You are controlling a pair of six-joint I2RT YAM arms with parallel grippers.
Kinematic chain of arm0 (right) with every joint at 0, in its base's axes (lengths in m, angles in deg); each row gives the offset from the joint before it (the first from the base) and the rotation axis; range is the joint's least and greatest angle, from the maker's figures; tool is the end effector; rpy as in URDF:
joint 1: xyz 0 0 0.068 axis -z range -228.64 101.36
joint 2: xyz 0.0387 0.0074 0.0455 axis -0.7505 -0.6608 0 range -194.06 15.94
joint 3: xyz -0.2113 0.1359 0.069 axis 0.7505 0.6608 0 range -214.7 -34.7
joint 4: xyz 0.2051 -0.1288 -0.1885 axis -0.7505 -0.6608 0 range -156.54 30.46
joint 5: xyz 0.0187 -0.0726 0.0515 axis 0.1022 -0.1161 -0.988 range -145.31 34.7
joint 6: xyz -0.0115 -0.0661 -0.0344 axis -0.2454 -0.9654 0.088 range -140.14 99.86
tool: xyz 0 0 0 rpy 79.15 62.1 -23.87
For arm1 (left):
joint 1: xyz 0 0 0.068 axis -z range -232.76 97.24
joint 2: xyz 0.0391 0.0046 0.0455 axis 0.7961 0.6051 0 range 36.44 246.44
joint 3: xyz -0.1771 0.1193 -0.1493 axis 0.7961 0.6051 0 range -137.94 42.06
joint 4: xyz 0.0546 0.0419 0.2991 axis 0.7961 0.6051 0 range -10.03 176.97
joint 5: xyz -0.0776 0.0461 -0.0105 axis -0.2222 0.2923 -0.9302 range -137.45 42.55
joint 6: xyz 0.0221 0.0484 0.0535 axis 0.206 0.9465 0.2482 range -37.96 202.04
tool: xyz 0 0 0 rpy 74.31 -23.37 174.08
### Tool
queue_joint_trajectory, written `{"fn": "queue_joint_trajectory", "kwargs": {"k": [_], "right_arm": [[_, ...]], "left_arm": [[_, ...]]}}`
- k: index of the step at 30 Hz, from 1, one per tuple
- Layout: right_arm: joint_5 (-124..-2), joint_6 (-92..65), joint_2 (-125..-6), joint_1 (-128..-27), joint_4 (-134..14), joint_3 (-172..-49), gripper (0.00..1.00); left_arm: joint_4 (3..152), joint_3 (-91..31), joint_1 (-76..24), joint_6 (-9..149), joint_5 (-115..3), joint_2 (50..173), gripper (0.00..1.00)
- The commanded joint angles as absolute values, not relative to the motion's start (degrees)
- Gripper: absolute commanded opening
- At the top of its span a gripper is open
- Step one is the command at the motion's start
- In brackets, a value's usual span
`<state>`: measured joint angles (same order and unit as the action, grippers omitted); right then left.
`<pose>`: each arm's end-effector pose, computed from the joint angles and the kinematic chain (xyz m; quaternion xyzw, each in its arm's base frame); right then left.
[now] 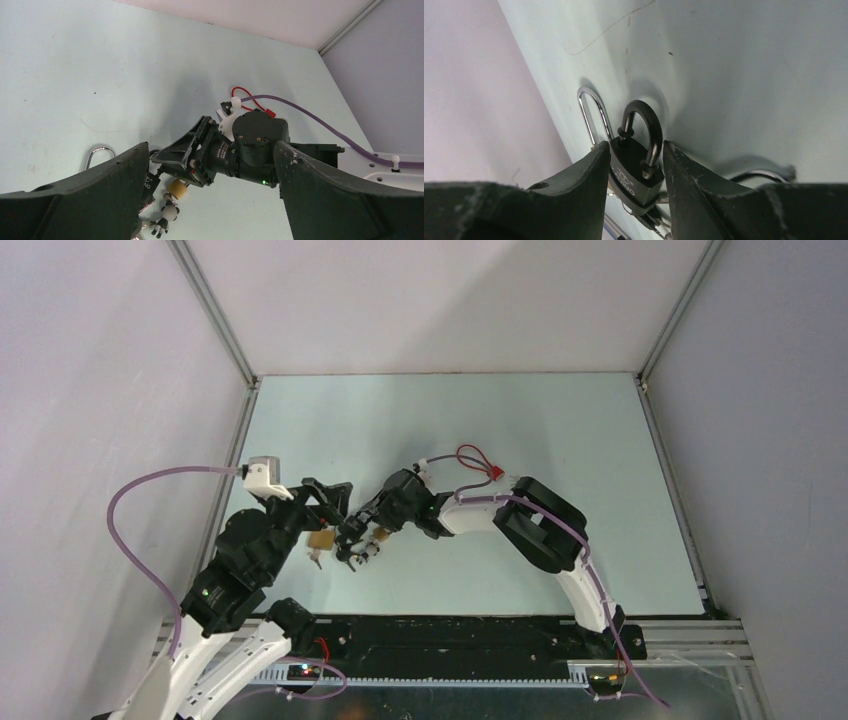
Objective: Lock with the key
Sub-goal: Pick up the lock from the center of the board.
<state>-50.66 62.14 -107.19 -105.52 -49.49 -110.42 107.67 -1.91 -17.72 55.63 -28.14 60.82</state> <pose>0.2824 0.4236 0.0655 0.2144 0.8697 0.4025 0.1886 0.1593 -0.0859 0.3529 -0.0536 0.7509 -0.2211 0.6200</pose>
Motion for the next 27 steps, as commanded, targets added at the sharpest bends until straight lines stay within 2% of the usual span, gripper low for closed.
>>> {"fn": "queue_joint_trajectory", "kwargs": {"k": [1, 4, 6, 8, 9, 11, 12, 20, 27], "right_arm": [[-51.76, 61.19, -110.69, -105.40, -49.48, -112.88, 0.46], [-51.87, 61.62, -111.50, -105.38, -49.49, -112.87, 0.43], [-51.57, 61.57, -111.71, -105.29, -49.55, -112.85, 0.36], [-50.54, 60.72, -111.41, -105.31, -48.82, -112.22, 0.24], [-49.39, 59.93, -110.82, -105.32, -47.98, -111.82, 0.14], [-47.89, 57.31, -109.61, -105.10, -46.22, -111.18, 0.02], [-47.64, 55.08, -109.24, -104.74, -45.00, -111.14, 0.00], [-50.25, 38.08, -101.07, -102.06, -35.04, -111.08, 0.00], [-56.32, 23.18, -89.23, -98.23, -34.24, -110.61, 0.00]], "left_arm": [[107.08, -3.01, -17.96, 56.79, -27.67, 61.18, 0.97], [107.12, -3.03, -17.96, 56.82, -27.60, 61.17, 0.97], [107.06, -3.15, -17.98, 56.78, -27.64, 61.27, 0.97], [107.04, -3.31, -17.96, 56.82, -27.74, 61.32, 0.97], [107.06, -3.39, -17.96, 56.88, -27.89, 61.40, 0.97], [107.06, -3.59, -17.97, 56.79, -28.01, 61.31, 0.97], [107.11, -3.66, -18.01, 56.79, -28.03, 61.27, 0.97], [106.96, -4.89, -18.00, 55.73, -26.72, 62.89, 0.98], [105.25, -7.64, -17.97, 54.87, -27.21, 67.55, 0.98]]}}
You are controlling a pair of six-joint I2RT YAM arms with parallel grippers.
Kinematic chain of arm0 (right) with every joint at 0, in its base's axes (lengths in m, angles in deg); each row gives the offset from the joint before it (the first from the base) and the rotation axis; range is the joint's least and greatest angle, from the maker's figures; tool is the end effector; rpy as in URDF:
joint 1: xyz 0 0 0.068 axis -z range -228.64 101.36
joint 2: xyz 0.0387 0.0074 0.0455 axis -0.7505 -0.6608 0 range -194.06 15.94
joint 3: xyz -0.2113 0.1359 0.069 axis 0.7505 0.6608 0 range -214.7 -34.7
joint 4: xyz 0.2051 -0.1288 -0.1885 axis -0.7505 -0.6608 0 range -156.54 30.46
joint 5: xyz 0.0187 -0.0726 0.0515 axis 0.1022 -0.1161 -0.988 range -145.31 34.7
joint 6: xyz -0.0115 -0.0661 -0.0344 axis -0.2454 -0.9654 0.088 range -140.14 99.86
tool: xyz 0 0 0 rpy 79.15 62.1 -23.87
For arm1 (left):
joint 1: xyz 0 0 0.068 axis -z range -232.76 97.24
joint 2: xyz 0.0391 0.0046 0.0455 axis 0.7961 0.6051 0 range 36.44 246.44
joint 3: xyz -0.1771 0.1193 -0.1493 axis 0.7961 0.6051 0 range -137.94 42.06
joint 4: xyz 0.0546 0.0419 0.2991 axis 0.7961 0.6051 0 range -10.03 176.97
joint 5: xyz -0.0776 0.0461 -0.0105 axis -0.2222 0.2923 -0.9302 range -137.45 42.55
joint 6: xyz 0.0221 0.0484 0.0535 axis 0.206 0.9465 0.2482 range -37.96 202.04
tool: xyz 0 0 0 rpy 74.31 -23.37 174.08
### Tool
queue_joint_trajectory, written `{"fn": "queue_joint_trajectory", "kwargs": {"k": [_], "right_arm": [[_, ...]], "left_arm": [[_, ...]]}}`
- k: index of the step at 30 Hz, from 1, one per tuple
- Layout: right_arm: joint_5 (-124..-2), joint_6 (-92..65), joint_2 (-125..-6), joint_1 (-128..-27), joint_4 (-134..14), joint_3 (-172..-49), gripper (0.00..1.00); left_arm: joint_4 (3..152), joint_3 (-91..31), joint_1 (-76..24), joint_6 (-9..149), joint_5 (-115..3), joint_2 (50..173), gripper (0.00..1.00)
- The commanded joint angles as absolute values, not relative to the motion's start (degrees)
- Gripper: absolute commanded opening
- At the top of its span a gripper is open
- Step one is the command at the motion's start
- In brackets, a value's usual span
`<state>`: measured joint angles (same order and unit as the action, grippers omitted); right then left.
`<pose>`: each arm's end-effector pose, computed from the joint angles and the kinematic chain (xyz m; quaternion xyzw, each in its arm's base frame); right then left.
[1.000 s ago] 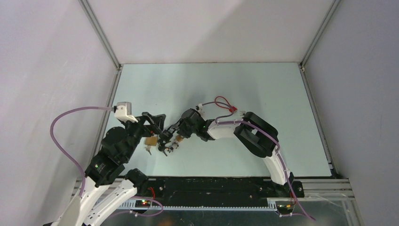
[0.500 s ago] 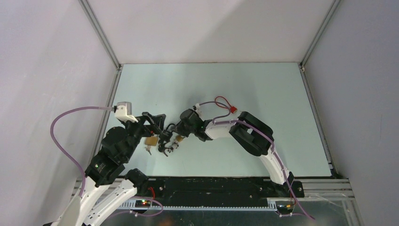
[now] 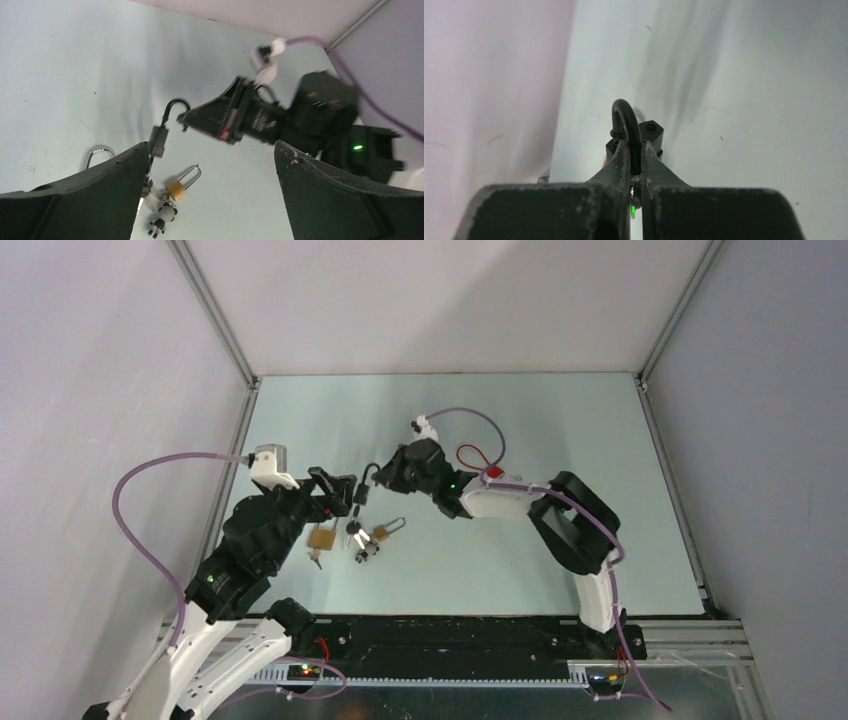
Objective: Lock with the key
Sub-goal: Pick up the lock from the center of the board.
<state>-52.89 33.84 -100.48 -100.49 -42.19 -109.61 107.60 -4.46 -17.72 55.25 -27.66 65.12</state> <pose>0.3211 0.4046 0.1330 0.0270 0.8389 0.4228 0.3417 0.1696 -0.0926 0.3581 -0.0563 0.7596 -0.2132 0.6119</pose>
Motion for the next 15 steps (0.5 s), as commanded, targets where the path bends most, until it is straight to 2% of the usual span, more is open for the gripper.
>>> {"fn": "queue_joint_trajectory", "kwargs": {"k": [1, 7, 15], "right_arm": [[-58.11, 22.27, -87.01, -97.64, -34.32, -110.40, 0.00], [-63.21, 13.87, -75.90, -93.32, -37.86, -107.28, 0.00], [-59.42, 11.64, -60.34, -92.05, -52.69, -104.85, 0.00]], "left_arm": [[104.46, -7.88, -17.96, 55.01, -28.29, 68.54, 0.98], [100.25, -10.21, -17.96, 58.14, -35.14, 72.65, 0.98], [90.01, -11.38, -17.39, 63.85, -50.71, 79.59, 0.96]]}}
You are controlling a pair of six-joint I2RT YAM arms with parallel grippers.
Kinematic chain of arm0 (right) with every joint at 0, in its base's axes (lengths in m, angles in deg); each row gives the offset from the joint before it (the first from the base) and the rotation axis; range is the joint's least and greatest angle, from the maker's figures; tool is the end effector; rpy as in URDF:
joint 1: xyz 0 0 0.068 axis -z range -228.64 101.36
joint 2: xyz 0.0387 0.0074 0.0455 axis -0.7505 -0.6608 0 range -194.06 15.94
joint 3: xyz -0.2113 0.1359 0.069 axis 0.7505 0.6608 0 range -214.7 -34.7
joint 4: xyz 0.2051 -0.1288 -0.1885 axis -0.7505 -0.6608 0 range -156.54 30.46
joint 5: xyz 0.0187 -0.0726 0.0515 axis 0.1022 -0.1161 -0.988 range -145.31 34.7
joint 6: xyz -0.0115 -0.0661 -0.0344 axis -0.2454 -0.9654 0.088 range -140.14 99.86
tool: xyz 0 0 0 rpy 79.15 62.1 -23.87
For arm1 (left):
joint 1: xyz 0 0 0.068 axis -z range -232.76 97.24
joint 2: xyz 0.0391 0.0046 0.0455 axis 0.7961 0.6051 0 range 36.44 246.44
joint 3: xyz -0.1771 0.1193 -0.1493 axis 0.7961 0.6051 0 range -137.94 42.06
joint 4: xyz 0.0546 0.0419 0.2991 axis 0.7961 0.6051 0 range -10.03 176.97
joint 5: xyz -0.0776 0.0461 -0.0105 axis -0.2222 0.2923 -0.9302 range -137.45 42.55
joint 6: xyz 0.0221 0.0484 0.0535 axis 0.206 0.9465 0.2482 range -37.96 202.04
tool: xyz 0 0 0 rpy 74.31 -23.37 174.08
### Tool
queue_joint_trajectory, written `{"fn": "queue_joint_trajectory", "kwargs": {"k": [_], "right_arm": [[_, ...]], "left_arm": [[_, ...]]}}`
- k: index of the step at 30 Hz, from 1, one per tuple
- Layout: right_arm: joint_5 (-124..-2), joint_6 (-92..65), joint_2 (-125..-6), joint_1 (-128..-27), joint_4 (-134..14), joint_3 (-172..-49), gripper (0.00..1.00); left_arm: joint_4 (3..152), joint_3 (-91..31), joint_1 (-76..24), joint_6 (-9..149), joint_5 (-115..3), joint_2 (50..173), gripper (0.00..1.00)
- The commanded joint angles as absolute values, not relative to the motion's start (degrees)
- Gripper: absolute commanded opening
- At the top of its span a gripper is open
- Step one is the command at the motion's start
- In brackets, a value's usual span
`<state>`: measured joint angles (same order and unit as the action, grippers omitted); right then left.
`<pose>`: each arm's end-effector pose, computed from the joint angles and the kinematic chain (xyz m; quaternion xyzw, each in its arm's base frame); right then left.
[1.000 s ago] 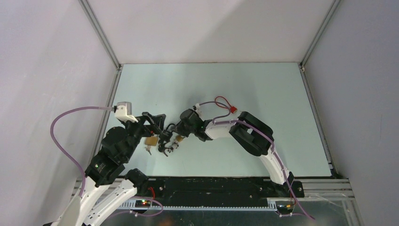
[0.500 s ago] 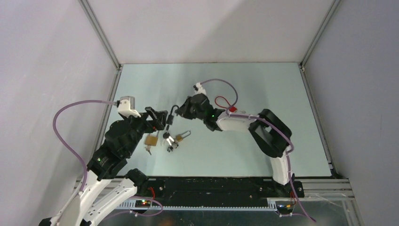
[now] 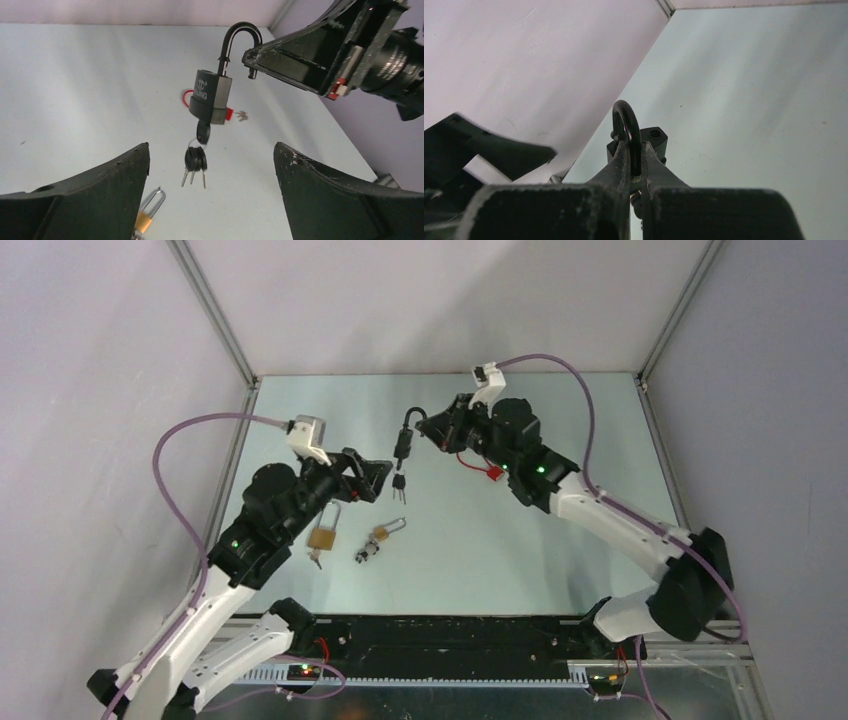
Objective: Lock with the key
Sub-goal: Pick up the lock from the center of the board.
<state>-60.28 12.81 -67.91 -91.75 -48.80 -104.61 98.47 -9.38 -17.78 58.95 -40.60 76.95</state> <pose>0.3095 0.2973 0.3434 -0.0940 0.7204 0.4478 0.5212 0.2020 -0.1320 0.3730 0.0386 0.7510 -0.2799 0.5968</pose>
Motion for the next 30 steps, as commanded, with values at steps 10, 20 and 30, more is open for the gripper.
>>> {"fn": "queue_joint_trajectory", "kwargs": {"k": [10, 20, 30], "right_arm": [[-52.93, 18.80, -46.98, -93.81, -65.66, -104.72, 0.00], [-57.16, 22.66, -44.80, -91.87, -62.10, -103.96, 0.00], [-58.62, 23.44, -45.49, -88.51, -62.06, -103.96, 0.00]], "left_arm": [[73.79, -12.87, -10.53, 70.26, -57.39, 90.35, 0.96], [60.53, -10.83, -6.83, 72.83, -50.60, 95.61, 0.71], [59.58, -10.42, -6.88, 75.74, -50.47, 98.46, 0.26]]}}
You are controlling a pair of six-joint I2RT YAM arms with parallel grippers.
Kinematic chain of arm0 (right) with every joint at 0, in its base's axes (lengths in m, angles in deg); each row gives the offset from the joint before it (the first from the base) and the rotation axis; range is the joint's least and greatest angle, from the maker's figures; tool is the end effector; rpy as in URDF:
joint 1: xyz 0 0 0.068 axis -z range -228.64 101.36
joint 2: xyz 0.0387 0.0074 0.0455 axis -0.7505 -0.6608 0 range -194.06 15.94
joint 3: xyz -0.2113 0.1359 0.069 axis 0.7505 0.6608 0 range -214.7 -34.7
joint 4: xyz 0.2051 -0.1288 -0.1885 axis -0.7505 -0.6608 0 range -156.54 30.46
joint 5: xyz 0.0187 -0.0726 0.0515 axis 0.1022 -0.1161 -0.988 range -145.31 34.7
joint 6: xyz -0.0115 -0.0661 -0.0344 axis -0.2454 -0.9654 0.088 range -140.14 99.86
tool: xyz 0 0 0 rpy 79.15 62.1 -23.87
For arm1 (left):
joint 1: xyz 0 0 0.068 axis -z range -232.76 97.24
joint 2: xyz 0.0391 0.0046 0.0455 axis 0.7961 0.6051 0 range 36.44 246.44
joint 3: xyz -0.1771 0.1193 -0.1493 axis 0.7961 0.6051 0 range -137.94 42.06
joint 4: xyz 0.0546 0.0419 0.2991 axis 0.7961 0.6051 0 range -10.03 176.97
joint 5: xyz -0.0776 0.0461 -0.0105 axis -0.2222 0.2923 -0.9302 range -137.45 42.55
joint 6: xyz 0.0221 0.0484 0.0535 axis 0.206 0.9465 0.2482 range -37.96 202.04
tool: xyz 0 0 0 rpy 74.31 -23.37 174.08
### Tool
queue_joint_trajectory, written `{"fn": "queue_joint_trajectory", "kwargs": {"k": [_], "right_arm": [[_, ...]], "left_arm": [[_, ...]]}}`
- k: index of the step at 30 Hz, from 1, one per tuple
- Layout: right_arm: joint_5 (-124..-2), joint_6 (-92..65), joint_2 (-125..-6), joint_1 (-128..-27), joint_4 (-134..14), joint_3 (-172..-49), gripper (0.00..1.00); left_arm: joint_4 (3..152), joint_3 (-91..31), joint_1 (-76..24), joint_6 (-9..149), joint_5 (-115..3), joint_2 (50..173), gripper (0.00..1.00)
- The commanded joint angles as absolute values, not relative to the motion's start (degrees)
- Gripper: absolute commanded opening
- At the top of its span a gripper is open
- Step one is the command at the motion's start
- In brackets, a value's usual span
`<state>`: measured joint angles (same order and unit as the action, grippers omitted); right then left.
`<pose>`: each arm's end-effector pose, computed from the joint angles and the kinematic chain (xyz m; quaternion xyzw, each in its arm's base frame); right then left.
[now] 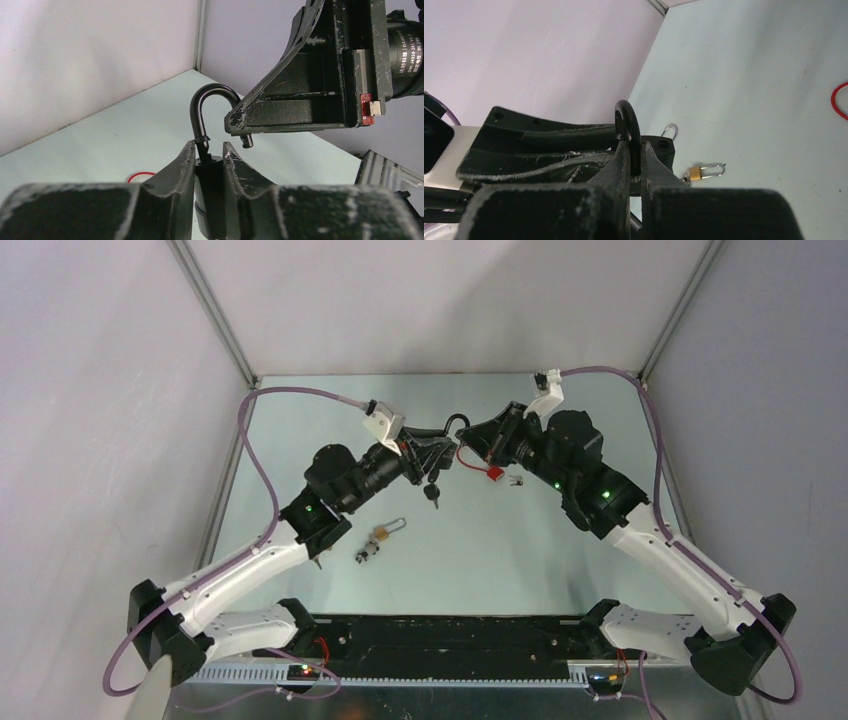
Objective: Lock with the key
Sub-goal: Pick up the lock from the center of the board, then lock the lock.
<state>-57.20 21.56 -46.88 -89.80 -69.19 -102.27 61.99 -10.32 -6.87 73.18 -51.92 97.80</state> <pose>0.2465 0.2184 0.4094 -0.0078 0.7366 0.4566 0.4988 0.2290 -0.2433 0.3689 0.2342 0.6060 -0.3718 0.6630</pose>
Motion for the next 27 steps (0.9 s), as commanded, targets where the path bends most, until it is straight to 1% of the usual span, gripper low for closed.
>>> {"fn": "queue_joint_trajectory", "kwargs": {"k": [1, 2, 3, 4, 6, 9, 11, 14, 15, 16, 17, 18, 19, 21, 23, 24, 25, 26, 27], "right_arm": [[-59.12, 23.36, -45.67, -88.35, -61.64, -103.96, 0.00], [-59.32, 23.30, -45.71, -88.05, -61.47, -103.96, 0.00], [-59.69, 23.33, -45.79, -87.90, -61.12, -103.98, 0.00], [-59.92, 23.43, -45.83, -87.70, -60.66, -103.96, 0.00], [-60.51, 23.75, -45.84, -87.55, -60.16, -103.96, 0.00], [-61.20, 24.56, -45.85, -87.22, -60.13, -103.98, 0.00], [-61.46, 24.93, -45.80, -86.91, -60.11, -103.96, 0.00], [-61.92, 25.46, -45.68, -86.59, -60.13, -103.96, 0.00], [-62.09, 25.49, -45.67, -86.47, -60.10, -104.00, 0.00], [-62.34, 25.49, -45.65, -86.40, -60.14, -103.97, 0.00], [-62.38, 25.30, -45.60, -86.29, -60.15, -103.96, 0.00], [-62.52, 25.04, -45.63, -86.22, -60.15, -103.96, 0.00], [-62.61, 24.12, -45.75, -86.15, -60.72, -103.91, 0.00], [-62.51, 22.42, -45.64, -85.77, -61.40, -102.98, 0.01], [-63.68, 20.50, -45.15, -84.76, -61.74, -100.81, 0.14], [-65.59, 19.64, -44.97, -83.31, -61.96, -100.27, 0.27], [-66.87, 19.22, -44.50, -82.41, -62.74, -99.45, 0.38], [-69.66, 18.29, -44.30, -80.35, -63.20, -99.11, 0.54], [-72.39, 17.66, -43.54, -79.39, -64.10, -98.59, 0.61]], "left_arm": [[59.82, -10.37, -6.93, 75.72, -50.30, 98.61, 0.35], [59.83, -10.35, -7.00, 75.65, -49.88, 98.68, 0.53], [59.90, -10.22, -7.03, 75.68, -49.68, 98.93, 0.60], [59.92, -10.17, -7.05, 75.81, -49.31, 99.06, 0.70], [59.88, -10.31, -7.17, 76.19, -49.20, 99.87, 0.76], [60.07, -10.55, -7.51, 76.21, -49.63, 101.29, 0.76], [60.18, -10.70, -7.90, 75.88, -50.32, 101.78, 0.73], [60.14, -11.00, -8.45, 75.13, -53.70, 102.63, 0.63], [60.16, -11.10, -8.57, 74.93, -55.06, 102.80, 0.56], [60.18, -11.22, -8.65, 74.79, -55.74, 103.10, 0.52], [60.19, -11.27, -8.73, 74.47, -56.71, 103.17, 0.39], [60.15, -11.33, -8.84, 74.34, -57.09, 103.24, 0.30], [60.31, -11.30, -9.00, 74.18, -57.82, 102.97, 0.11], [60.44, -10.75, -9.42, 73.92, -58.03, 101.76, 0.01], [60.97, -10.16, -10.23, 74.08, -59.79, 100.26, 0.00], [61.28, -9.98, -10.86, 74.15, -60.74, 99.77, 0.00], [62.22, -9.71, -11.07, 74.62, -62.90, 98.72, 0.00], [62.83, -9.58, -11.49, 74.95, -64.74, 98.25, 0.00], [64.17, -9.39, -11.65, 75.65, -65.55, 97.22, 0.00]]}}
